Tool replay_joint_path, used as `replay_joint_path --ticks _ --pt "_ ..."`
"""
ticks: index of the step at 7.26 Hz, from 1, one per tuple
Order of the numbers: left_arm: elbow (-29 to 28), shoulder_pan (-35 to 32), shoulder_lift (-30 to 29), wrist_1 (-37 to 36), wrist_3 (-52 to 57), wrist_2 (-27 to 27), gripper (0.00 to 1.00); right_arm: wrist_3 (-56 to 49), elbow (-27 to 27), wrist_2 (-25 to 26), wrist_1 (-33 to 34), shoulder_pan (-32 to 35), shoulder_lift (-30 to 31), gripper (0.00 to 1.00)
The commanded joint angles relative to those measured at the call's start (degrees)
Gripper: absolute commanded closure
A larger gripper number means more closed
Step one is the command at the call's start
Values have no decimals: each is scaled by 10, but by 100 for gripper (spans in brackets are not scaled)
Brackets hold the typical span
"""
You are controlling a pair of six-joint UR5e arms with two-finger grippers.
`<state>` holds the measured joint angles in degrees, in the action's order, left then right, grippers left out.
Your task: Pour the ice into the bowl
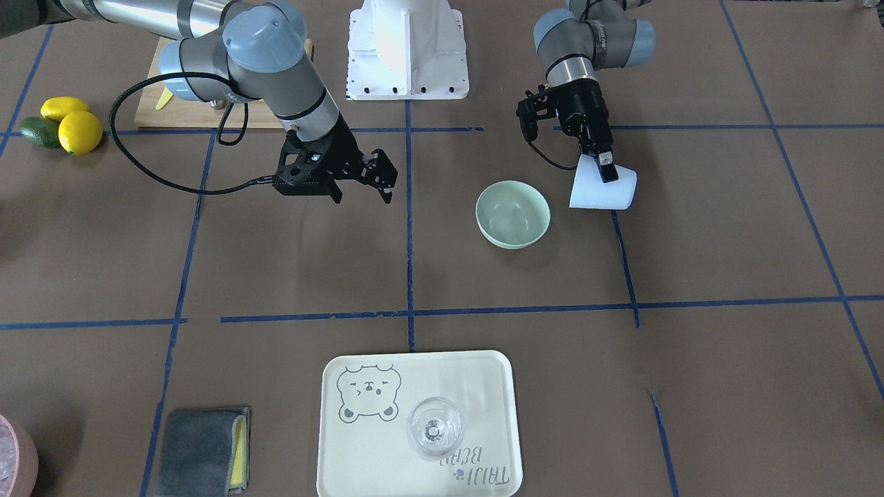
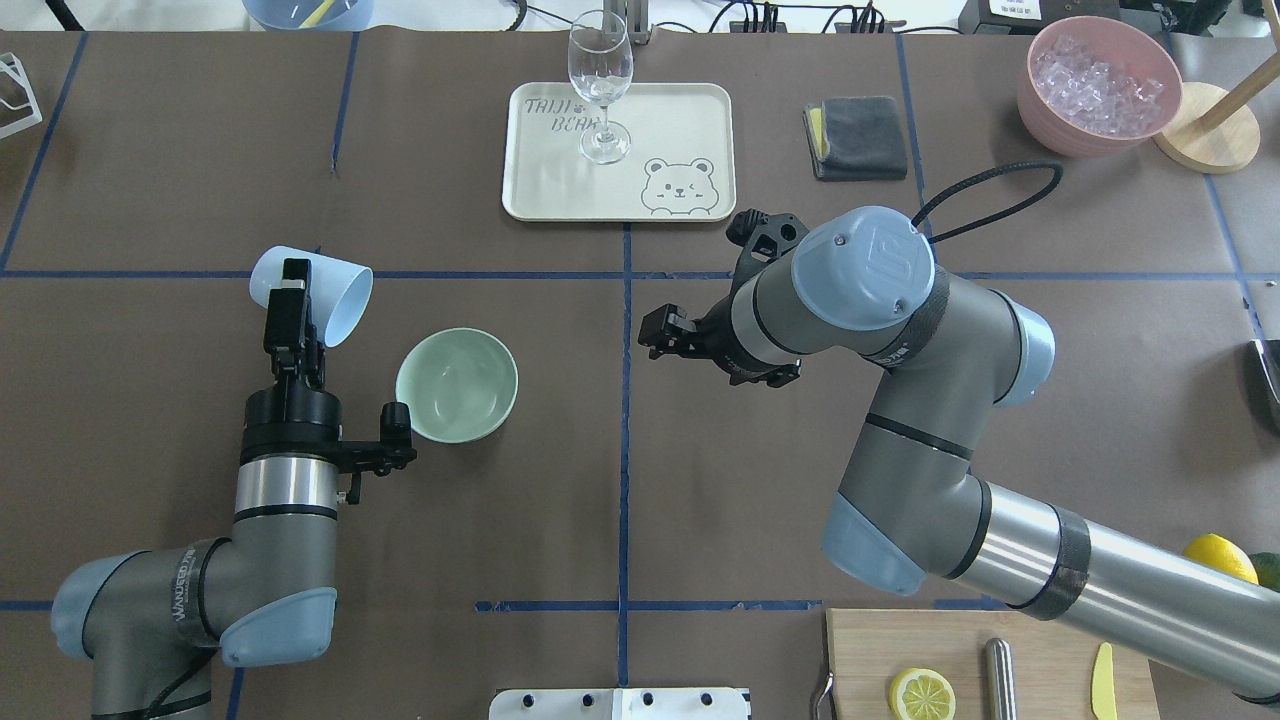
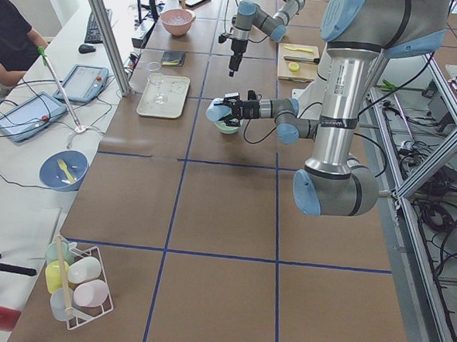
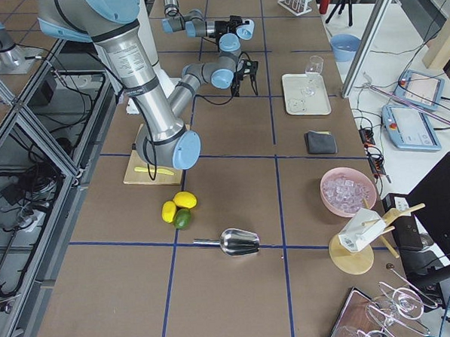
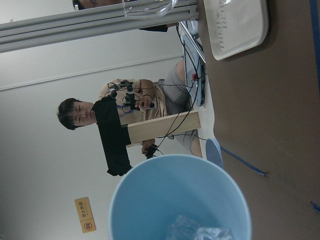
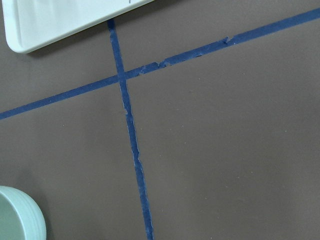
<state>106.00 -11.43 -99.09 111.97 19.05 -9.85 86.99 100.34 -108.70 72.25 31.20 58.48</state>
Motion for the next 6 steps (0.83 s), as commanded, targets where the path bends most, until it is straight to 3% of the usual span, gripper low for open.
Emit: replay_joint_path --ticks 1,6 --pt "-2 0 -7 0 58 8 100 3 0 1 -8 0 -2 0" --pt "-4 0 -8 0 111 33 100 17 -1 1 -16 1 -3 0"
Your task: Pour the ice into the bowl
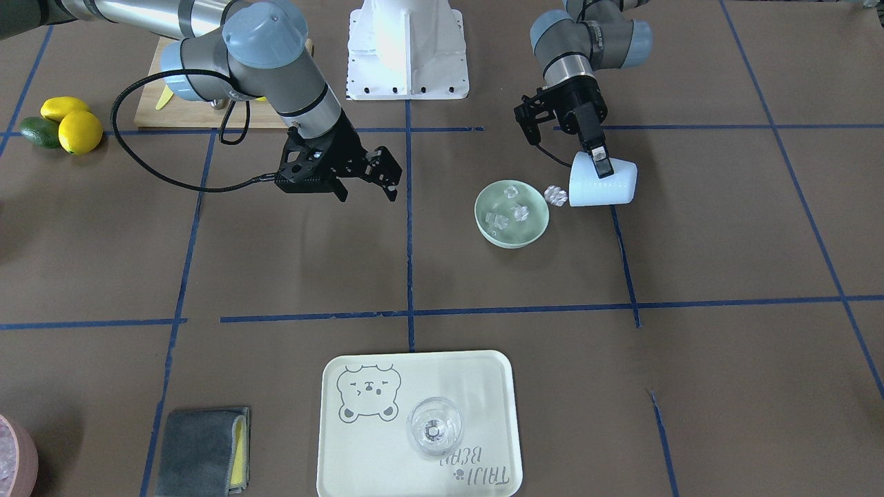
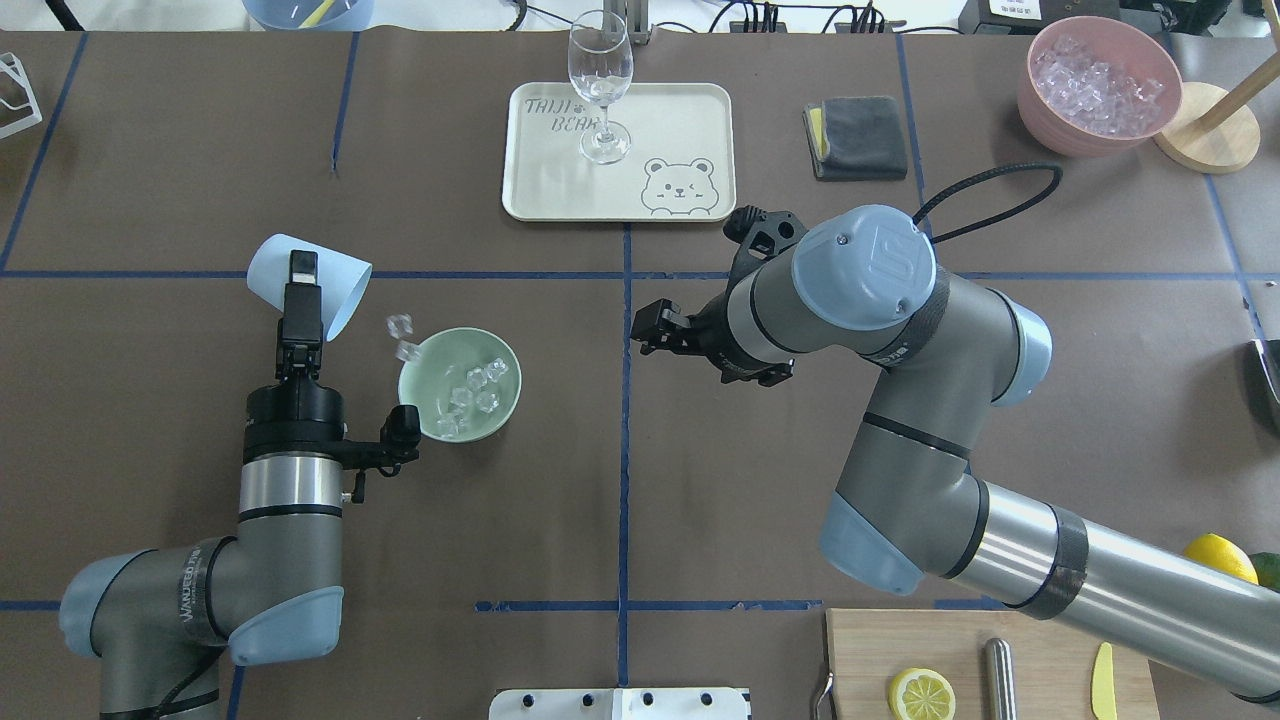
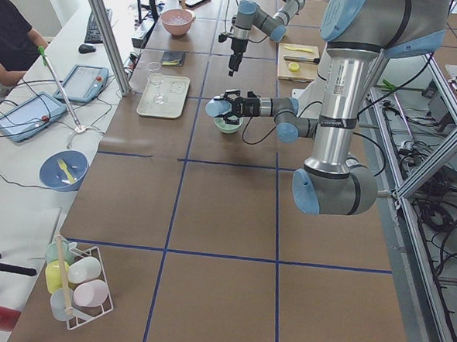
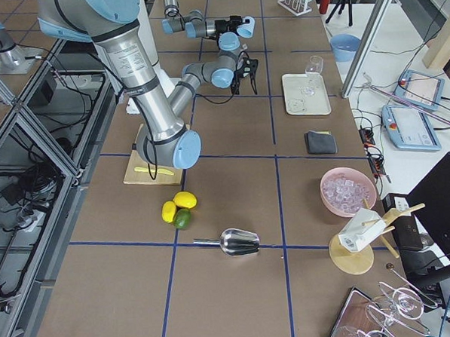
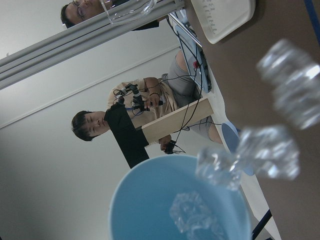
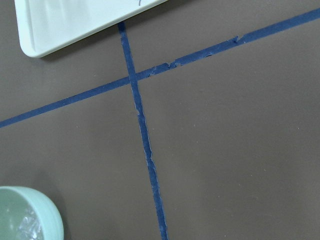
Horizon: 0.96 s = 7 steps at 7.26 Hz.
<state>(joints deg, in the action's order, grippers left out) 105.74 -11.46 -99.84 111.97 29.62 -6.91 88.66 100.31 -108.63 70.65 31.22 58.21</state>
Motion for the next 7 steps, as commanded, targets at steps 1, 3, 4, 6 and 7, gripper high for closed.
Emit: replay_joint_path --ticks 1,3,4,6,7 --pt "-1 0 -1 0 5 4 100 0 0 0 -1 2 0 0" --pt "-1 0 -1 3 5 3 100 0 0 0 0 1 -2 0" --pt "3 0 -1 6 5 1 100 0 0 0 0 0 -2 0" --pt "22 -1 -1 7 7 -16 100 0 0 1 -1 0 -3 0" --pt "34 -1 0 7 7 -84 100 0 0 1 -1 -1 -3 0"
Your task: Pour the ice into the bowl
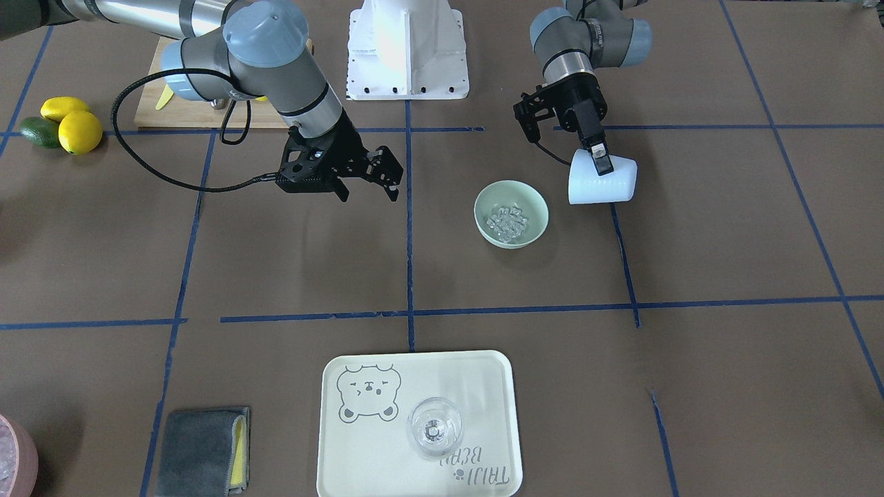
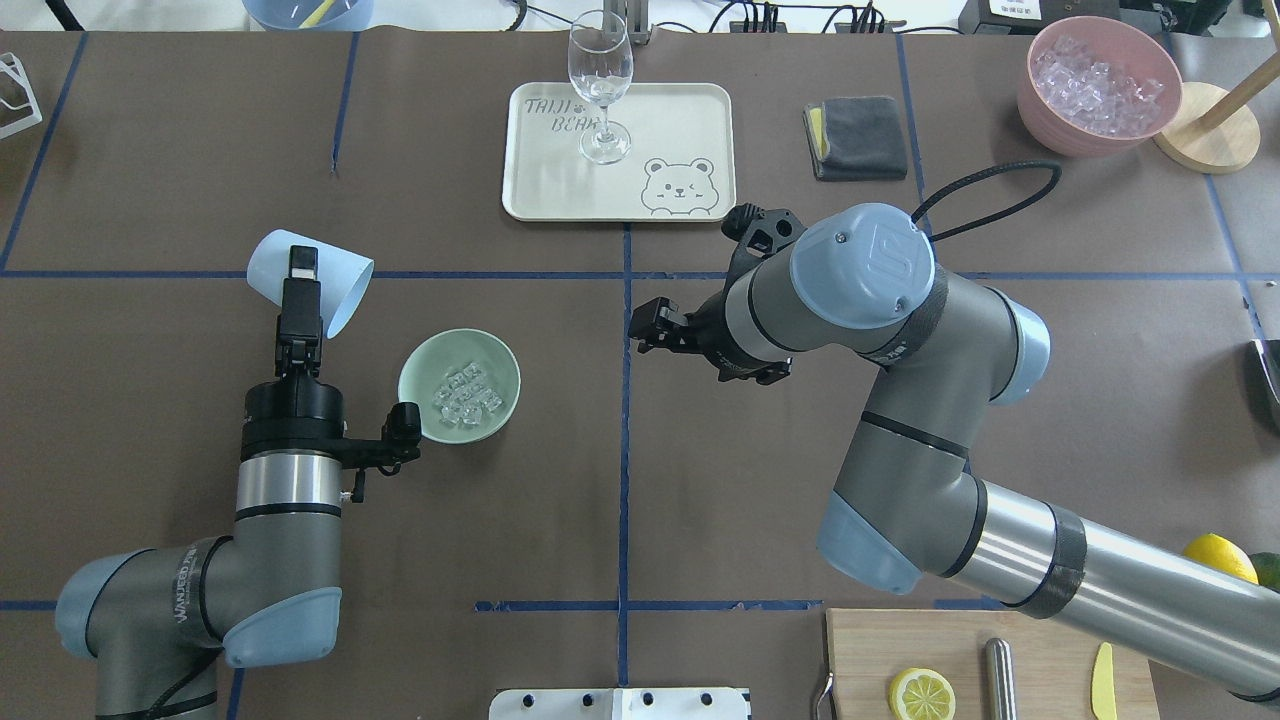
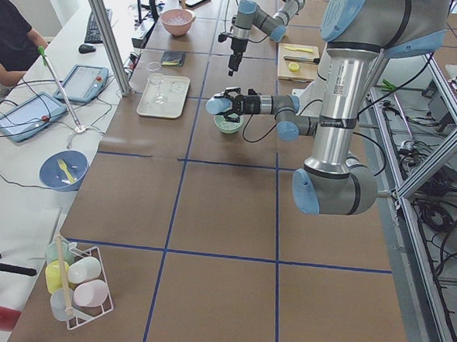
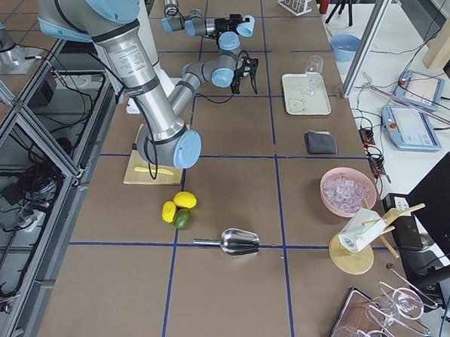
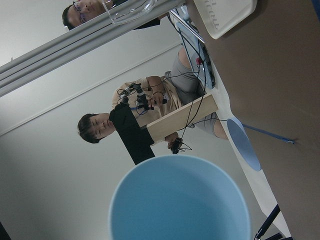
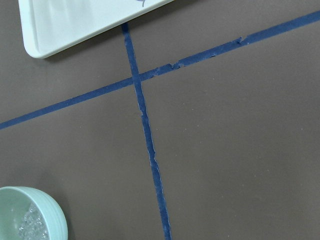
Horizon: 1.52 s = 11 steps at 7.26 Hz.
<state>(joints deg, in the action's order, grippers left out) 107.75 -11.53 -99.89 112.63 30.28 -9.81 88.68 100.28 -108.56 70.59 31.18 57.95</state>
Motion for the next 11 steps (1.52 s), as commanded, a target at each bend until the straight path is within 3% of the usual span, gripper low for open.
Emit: replay_joint_path --ticks 1,2,4,6,8,11 --pt "24 -2 3 -1 6 -109 100 0 0 0 0 -2 -1 0" --pt "38 -3 7 0 7 -133 100 1 -1 1 0 -2 -2 0" --pt "101 -20 11 0 3 -236 100 2 -3 3 0 -5 -5 0" --pt "116 -62 19 0 -40 -294 100 13 -10 11 1 -22 -20 0" --pt "121 -109 30 1 -200 -414 100 24 -23 39 1 -44 -42 0" --pt "127 -236 49 2 -298 -599 100 52 -70 107 3 -86 -93 0"
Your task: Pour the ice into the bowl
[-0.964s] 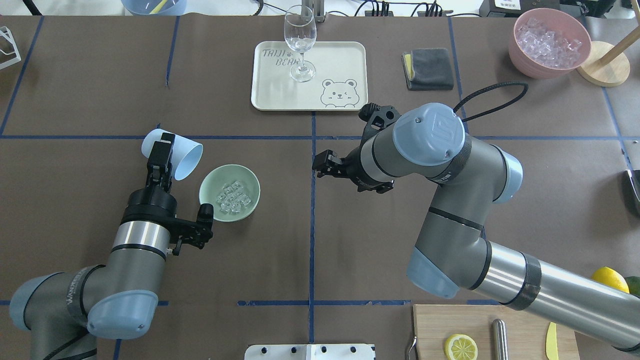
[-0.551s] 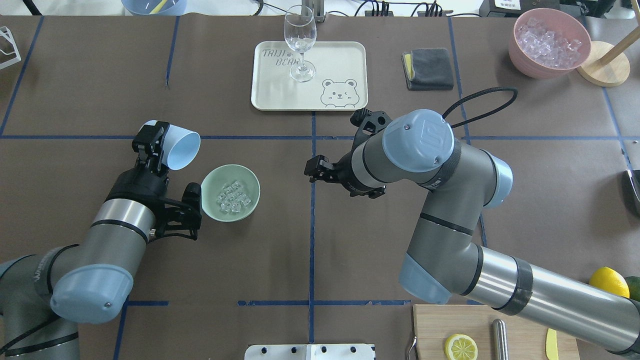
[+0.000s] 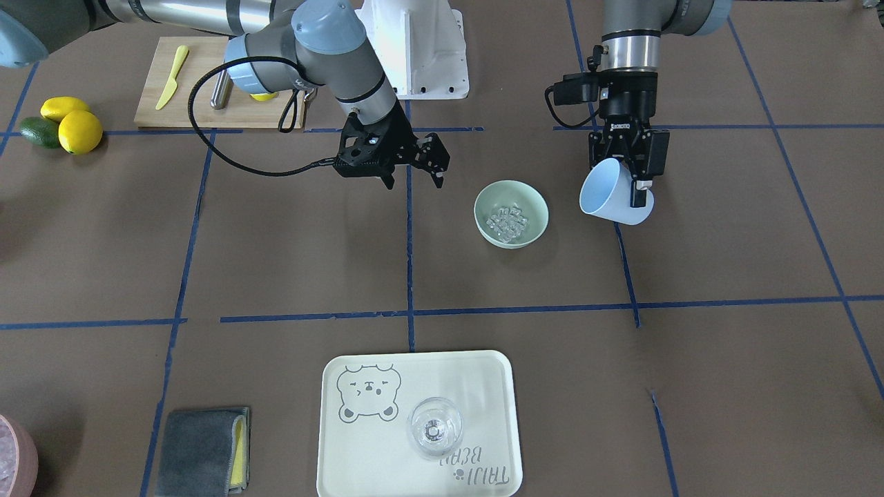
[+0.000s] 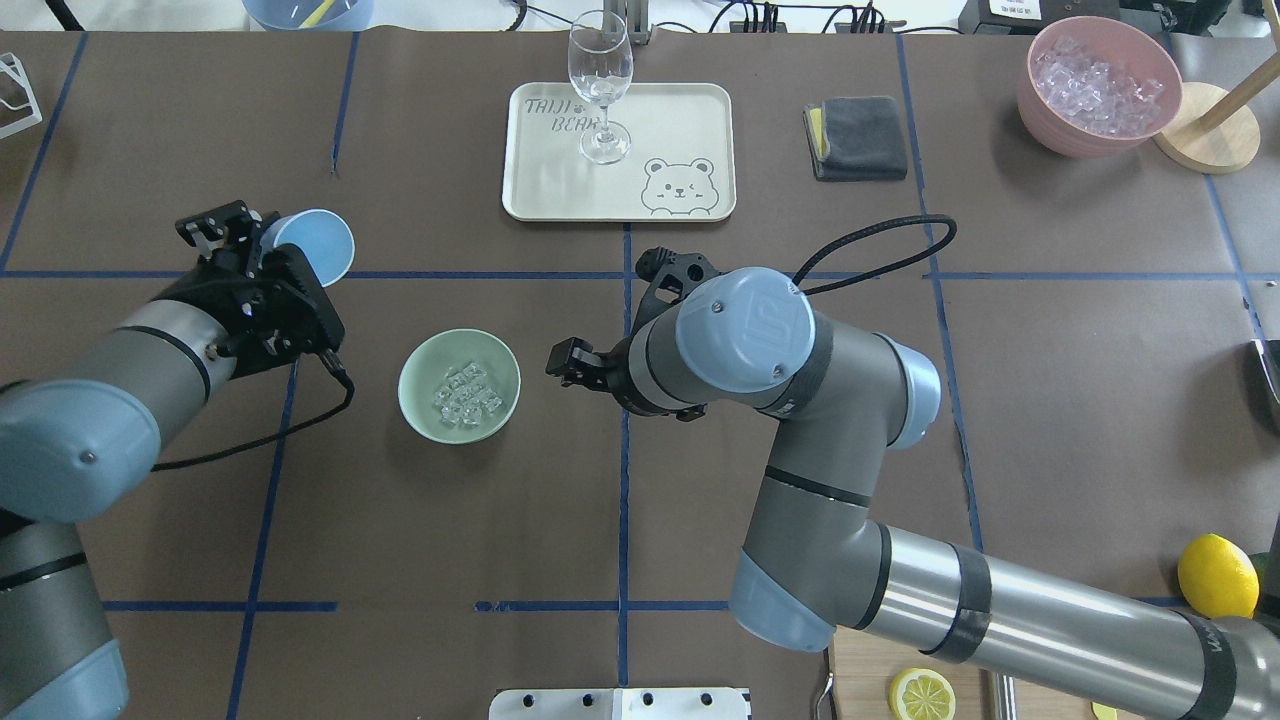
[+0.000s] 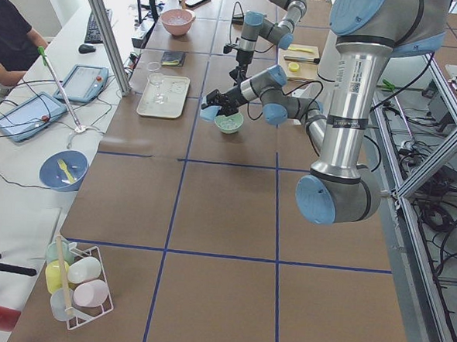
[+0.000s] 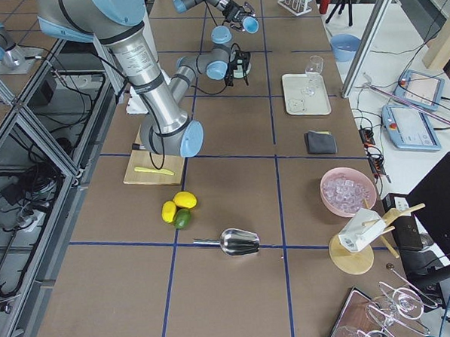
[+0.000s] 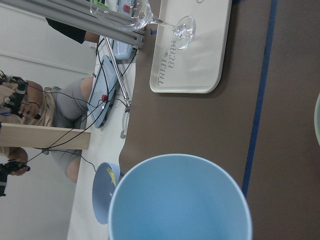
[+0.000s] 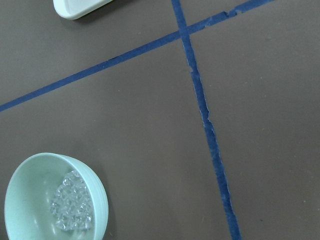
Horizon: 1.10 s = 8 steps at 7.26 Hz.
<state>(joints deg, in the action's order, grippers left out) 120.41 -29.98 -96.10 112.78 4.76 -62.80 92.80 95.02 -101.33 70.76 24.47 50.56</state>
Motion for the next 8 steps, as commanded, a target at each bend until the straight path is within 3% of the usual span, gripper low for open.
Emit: replay_joint_path --ticks 1,2,4,6,8 --pt "-2 -86 20 1 -50 -117 100 11 -19 52 1 -30 -21 0" --pt "-2 -104 39 19 -51 -129 100 11 -22 55 1 -36 -26 0" --pt "-27 -106 154 220 -118 -140 100 11 -71 56 1 -38 -73 0" --pt "-108 -106 205 388 -194 -147 100 10 -122 56 1 -38 -111 0" --pt "-116 -106 250 448 -199 -145 100 8 -199 58 1 -37 -162 2"
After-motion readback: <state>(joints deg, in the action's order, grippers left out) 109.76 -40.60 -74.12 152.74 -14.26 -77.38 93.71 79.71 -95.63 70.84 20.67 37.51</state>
